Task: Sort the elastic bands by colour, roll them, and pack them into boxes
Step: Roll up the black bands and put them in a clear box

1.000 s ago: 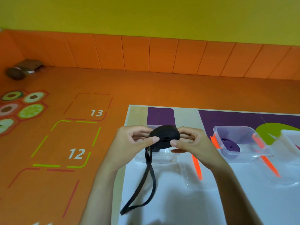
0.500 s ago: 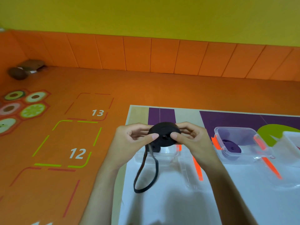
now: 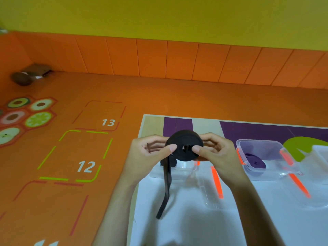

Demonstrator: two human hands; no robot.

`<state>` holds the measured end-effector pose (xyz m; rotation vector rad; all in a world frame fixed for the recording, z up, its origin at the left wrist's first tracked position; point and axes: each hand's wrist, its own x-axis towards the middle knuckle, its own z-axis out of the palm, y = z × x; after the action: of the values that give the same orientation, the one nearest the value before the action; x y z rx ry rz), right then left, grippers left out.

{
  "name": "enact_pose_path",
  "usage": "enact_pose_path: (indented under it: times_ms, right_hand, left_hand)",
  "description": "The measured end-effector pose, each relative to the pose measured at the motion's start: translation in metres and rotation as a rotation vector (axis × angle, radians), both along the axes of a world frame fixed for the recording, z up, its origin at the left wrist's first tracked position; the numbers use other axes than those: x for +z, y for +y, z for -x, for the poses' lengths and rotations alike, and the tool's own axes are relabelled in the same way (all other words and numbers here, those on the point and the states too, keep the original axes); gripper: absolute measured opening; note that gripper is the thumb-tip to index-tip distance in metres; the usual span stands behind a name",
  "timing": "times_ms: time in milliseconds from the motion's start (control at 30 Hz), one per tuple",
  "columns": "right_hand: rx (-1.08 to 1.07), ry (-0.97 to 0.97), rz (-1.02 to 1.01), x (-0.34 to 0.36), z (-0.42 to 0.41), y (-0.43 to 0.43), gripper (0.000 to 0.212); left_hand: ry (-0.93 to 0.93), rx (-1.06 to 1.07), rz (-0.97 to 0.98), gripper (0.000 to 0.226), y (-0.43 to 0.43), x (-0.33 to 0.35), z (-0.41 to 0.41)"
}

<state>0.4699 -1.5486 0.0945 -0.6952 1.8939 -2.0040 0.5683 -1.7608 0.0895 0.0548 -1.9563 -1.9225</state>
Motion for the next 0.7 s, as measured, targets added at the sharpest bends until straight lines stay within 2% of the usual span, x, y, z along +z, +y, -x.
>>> enact_pose_path:
  times_ms: [67, 200, 300, 367, 500, 600, 700]
  right_hand:
    - [-0.059, 0.012, 0.052, -0.004, -0.002, -0.004, 0.020]
    - [-0.075, -0.117, 0.168, -0.014, -0.008, -0.016, 0.024]
    - [0.092, -0.061, -0.018, -0.014, -0.004, -0.011, 0.022]
    - [0.121, -0.004, -0.107, -0.010, 0.000, -0.005, 0.025]
    - [-0.020, -0.073, 0.057, -0.003, -0.001, -0.009, 0.014]
    - [-0.074, -0.170, 0.190, -0.012, -0.010, -0.020, 0.018]
    - [0.007, -0.170, 0.106, -0.011, -0.011, -0.017, 0.023]
  left_hand:
    - [0.016, 0.021, -0.066, 0.019, 0.004, -0.003, 0.002]
    - [0.002, 0.031, -0.153, 0.025, 0.005, -0.009, 0.004]
    - [-0.024, 0.011, -0.096, 0.024, -0.005, -0.010, 0.002]
    - [-0.038, -0.024, -0.034, 0.022, -0.008, -0.010, 0.000]
    - [-0.024, -0.019, -0.056, 0.023, -0.001, -0.008, 0.001]
    - [0.003, 0.036, -0.116, 0.023, 0.003, -0.007, 0.004]
    - [-0.020, 0.045, -0.063, 0.021, -0.003, -0.007, 0.000]
